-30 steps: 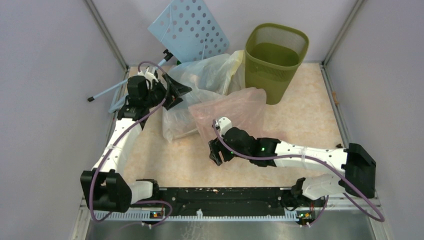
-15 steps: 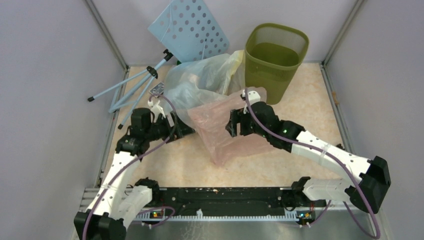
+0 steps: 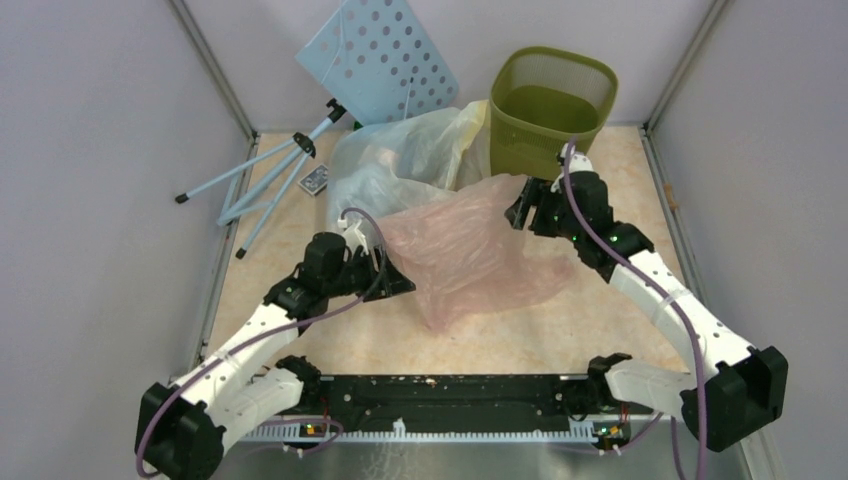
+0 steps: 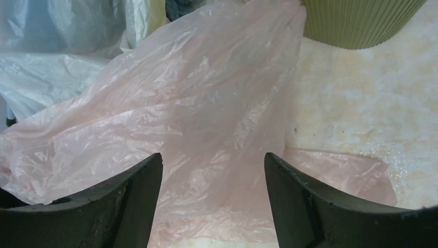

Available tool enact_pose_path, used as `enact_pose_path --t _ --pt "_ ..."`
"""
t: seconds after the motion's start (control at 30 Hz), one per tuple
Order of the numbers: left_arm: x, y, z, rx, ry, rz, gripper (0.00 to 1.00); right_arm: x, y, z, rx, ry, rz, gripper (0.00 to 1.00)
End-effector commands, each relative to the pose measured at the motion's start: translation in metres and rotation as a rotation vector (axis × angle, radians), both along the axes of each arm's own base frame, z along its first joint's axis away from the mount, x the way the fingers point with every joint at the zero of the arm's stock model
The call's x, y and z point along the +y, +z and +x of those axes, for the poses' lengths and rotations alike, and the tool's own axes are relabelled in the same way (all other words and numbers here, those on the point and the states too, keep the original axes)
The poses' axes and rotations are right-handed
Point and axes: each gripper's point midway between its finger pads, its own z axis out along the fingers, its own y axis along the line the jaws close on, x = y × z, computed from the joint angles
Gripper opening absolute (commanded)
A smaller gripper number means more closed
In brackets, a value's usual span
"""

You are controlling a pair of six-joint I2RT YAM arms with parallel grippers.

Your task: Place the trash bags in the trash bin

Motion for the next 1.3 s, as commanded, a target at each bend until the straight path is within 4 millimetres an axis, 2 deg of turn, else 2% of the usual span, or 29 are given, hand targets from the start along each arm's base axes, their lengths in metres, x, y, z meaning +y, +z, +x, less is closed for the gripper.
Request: enact_pose_path --t 0.0,0.13,0.23,0.27,0.37,0.4,0.6,0.77,0.87,1.07,1.17,1.27 --pt "-0.016 -0.002 0.015 -0.062 0.022 -0.050 0.53 0.008 0.014 0.002 -0.028 0.073 0.090 0.70" --pt "-0.022 -0.008 0.021 -0.079 0.018 -0.063 0.52 0.007 0.017 0.012 -0.023 0.049 0.086 0.72" --pt "-0.024 -0.014 0.022 -0.092 0.016 -0.075 0.44 -0.004 0.014 0.020 -0.009 -0.038 0.065 0.71" --pt "-0.022 -0.018 0.023 -0.088 0.028 -0.065 0.39 -0.009 0.014 0.023 -0.011 -0.070 0.060 0.70" --pt "-0.015 -0.026 0.029 -0.093 0.056 -0.008 0.05 -0.019 0.018 0.027 -0.043 -0.116 0.048 0.68" --pt "-0.011 -0.027 0.032 -0.089 0.075 0.024 0.00 -0.023 0.020 0.029 -0.057 -0.129 0.037 0.68" --pt "0.023 -0.033 0.032 -0.008 0.100 0.255 0.00 -0.052 0.037 0.038 -0.123 -0.247 -0.059 0.67" --pt "0.057 -0.029 0.033 0.022 0.142 0.353 0.00 -0.079 0.071 0.054 -0.193 -0.402 -0.105 0.68" --pt "0.077 -0.021 0.044 0.023 0.197 0.340 0.00 -0.088 0.095 0.066 -0.171 -0.454 -0.091 0.68" --pt "0.099 -0.020 0.073 0.064 0.257 0.310 0.00 -0.112 0.145 0.084 -0.218 -0.588 -0.076 0.68" --pt "0.106 -0.010 0.093 0.037 0.273 0.286 0.00 -0.118 0.148 0.096 -0.155 -0.620 -0.094 0.67" --pt "0.111 -0.008 0.107 0.027 0.269 0.296 0.00 -0.122 0.139 0.113 -0.098 -0.678 -0.118 0.65"
